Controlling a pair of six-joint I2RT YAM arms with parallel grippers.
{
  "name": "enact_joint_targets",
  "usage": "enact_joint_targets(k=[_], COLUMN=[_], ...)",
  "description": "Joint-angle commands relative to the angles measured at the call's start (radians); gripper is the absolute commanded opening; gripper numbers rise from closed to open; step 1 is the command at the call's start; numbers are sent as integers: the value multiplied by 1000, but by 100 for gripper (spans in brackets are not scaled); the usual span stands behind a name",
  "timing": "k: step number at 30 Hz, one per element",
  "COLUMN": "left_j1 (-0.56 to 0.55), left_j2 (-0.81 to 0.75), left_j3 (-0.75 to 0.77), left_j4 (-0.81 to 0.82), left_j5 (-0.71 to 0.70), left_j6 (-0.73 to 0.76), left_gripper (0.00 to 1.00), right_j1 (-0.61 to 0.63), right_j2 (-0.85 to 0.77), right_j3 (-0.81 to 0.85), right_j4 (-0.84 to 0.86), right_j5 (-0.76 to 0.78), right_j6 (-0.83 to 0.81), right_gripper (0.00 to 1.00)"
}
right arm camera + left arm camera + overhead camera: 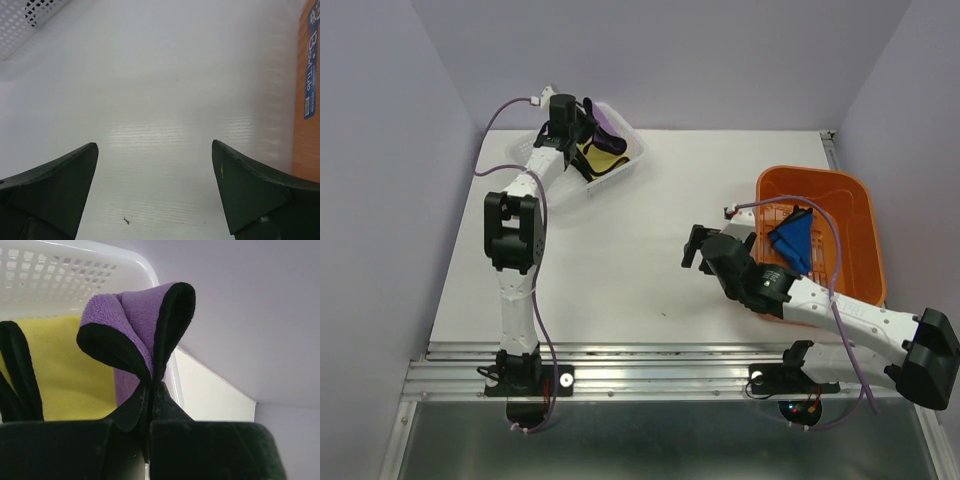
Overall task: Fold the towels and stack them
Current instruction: Neatly place the folded towel into the bin
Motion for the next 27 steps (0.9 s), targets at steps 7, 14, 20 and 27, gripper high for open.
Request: enact_joint_targets(k=[7,14,20,27], left_j1=[-2,-2,4,21], left_j2=[34,34,28,41], left_j3=[77,32,-23,-60], left_j4=[72,78,78,81], left_j5=[58,14,-6,6], left_j6=[-54,-54,-50,-70], left_gripper=[0,0,0,0], right_j1=[1,0,1,1], right_j2=[12,12,9,16], right_j3=[10,7,7,5], right_j4=[46,44,44,50], right_j5=[37,33,32,17], right_j6=[-26,-27,-27,-29], right_gripper=[100,100,100,100])
